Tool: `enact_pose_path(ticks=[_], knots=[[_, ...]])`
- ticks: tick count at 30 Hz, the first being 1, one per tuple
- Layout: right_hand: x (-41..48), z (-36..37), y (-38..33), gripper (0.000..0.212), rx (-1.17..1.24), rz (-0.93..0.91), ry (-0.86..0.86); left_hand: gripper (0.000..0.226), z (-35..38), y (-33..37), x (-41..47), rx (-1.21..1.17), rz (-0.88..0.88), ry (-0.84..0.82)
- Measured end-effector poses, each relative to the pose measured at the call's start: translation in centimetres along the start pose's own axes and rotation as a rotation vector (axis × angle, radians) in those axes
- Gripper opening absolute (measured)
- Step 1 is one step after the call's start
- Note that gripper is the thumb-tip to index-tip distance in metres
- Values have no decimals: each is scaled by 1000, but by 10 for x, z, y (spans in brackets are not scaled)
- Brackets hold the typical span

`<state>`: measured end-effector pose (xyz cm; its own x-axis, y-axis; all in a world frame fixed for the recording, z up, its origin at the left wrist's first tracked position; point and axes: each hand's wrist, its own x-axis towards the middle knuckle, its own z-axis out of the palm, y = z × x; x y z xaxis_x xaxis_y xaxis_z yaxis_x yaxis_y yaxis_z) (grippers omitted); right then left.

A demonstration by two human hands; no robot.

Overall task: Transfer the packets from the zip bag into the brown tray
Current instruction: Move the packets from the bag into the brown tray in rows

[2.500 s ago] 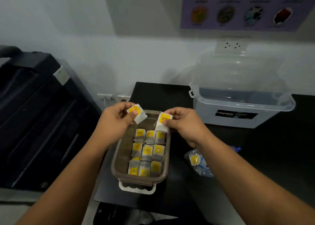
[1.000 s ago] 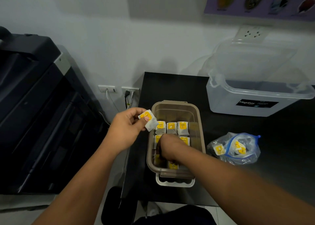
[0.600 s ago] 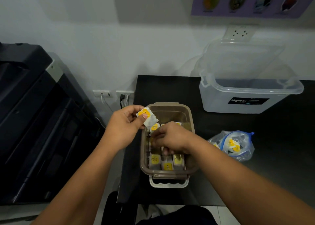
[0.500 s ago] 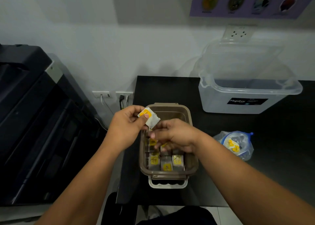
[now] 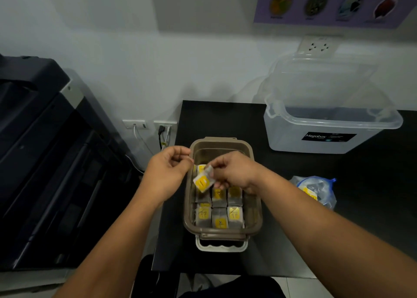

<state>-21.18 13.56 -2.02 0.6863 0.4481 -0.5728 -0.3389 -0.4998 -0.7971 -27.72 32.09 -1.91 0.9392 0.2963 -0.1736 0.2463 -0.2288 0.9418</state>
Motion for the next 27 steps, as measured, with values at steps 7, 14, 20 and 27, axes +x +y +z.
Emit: enact_pose_path(ticks=[7,14,20,27], knots=[[28,31,9,21,-620,176,-229,14,9,-22,1,141,-21,64],[42,53,19,23,-875,170,-260,14,10,-26,4,156,-4,75],[42,62,11,27,-1060,205,-258,12,9,-29,6,182,8,76],[35,53,4,22,-1028,39,-138,17,8,-15,7,279,60,112]])
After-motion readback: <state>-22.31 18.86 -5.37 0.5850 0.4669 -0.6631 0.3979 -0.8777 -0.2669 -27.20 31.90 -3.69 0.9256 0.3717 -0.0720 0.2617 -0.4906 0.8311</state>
